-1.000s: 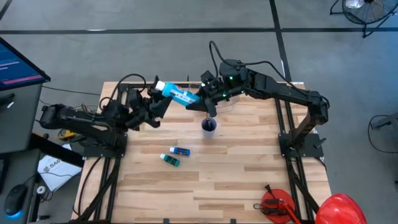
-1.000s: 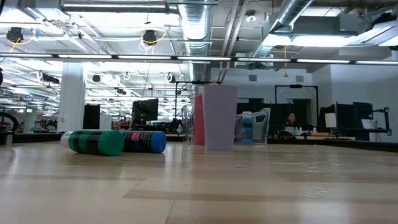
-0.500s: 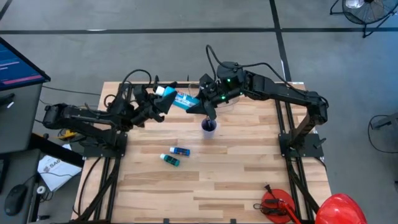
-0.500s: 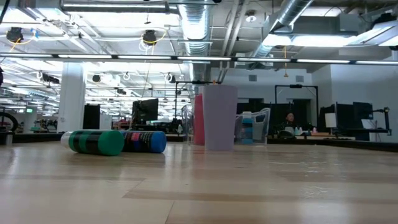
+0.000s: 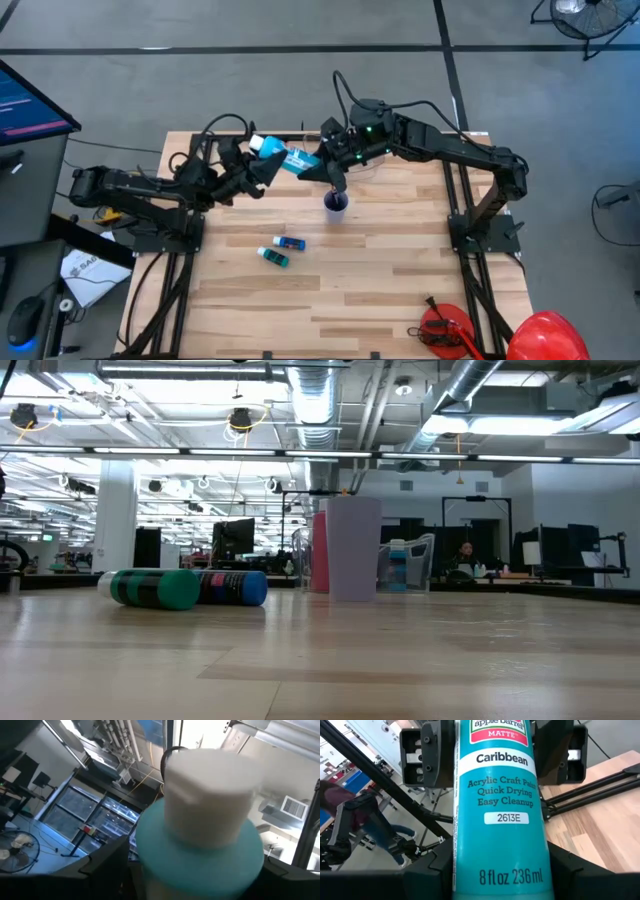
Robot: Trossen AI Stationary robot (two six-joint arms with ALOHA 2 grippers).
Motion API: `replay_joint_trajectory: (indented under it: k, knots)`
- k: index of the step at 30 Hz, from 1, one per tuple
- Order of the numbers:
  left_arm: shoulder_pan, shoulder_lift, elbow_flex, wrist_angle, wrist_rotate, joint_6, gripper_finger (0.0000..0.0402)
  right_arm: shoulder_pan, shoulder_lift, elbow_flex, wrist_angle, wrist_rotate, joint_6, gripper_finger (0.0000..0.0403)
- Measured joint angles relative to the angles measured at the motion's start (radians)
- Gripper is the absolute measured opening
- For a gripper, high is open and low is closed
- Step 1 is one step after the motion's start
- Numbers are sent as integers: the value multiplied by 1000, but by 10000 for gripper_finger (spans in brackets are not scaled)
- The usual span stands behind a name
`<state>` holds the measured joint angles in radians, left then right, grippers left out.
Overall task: Pick & Place Paint Supplies
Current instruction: Put the light blue paint bottle into the transparent bin
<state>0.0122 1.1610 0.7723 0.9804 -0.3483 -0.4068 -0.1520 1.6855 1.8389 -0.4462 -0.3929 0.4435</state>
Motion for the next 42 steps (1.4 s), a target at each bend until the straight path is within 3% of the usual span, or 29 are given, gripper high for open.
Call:
replay_joint_trajectory:
  k: [9, 17, 28, 42]
  knots:
    - [0, 0, -1, -5, 5, -38, 267, -1, -2, 0, 8, 4, 3, 185]
    - [6, 1, -2, -5, 4, -54, 158, -2, -2, 0, -5, 12, -1, 186]
    - [7, -3, -3, -97, 73, -117, 158, -14, -5, 2, -97, -49, -9, 229]
    - [15, -11, -2, -266, 254, -202, 157, -20, -2, 3, -241, -117, 0, 226]
